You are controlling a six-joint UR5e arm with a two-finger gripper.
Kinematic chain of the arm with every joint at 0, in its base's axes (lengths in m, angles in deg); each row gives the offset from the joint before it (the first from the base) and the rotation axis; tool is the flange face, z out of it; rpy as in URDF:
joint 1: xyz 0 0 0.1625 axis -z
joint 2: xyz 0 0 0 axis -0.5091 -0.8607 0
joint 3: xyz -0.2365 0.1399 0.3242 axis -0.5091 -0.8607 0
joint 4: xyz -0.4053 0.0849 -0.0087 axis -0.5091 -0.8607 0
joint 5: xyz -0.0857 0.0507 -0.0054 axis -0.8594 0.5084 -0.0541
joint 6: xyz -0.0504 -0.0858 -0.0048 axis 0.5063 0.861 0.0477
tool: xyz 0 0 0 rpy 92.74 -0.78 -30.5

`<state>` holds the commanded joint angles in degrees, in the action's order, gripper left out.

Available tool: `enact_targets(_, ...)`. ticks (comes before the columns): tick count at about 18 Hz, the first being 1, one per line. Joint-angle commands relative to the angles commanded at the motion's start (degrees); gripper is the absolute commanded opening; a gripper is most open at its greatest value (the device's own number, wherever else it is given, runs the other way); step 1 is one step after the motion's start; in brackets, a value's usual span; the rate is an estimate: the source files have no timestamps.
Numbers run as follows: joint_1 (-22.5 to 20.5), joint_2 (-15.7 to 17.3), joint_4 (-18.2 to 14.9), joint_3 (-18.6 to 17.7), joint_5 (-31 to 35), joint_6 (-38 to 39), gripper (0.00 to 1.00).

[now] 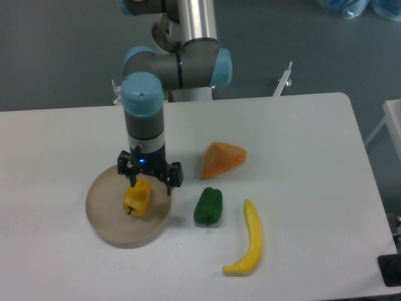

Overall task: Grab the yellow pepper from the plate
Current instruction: 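Move the open gripper over the yellow pepper on the plate, then lower the gripper onto the yellow pepper and close on it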

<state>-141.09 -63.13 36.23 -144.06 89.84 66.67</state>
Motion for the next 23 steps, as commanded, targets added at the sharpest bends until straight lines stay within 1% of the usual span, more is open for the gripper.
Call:
enact_targets(3,1.31,-0.61,0.35,-0.53,0.53,-0.53,1.00)
enact_targets(4,1.32,-0.79,0.53,-0.97,0.53,-0.70,1.00)
enact_targets(10,1.41,-2.64,0.88,-0.88,0.53,-1.14,1.00)
enact_targets(12,1.49,-2.99,1.76,-0.88,0.53,-1.06,1.00)
enact_targets(18,1.58,-3.78,1.94,-0.36,0.53,-1.14,1.00)
enact_targets(19,1.58,-3.78,1.94,-0.36,0.53,-1.14,0.92)
enact_targets(20,1.58,-3.78,1.94,-0.36,0.44,-1.14,0.76)
enact_targets(21,1.58,-3.78,1.94,-0.36,0.44,-1.14,0.65)
enact_targets(23,1.58,-3.78,1.94,-0.18,0.44,-1.41,0.54)
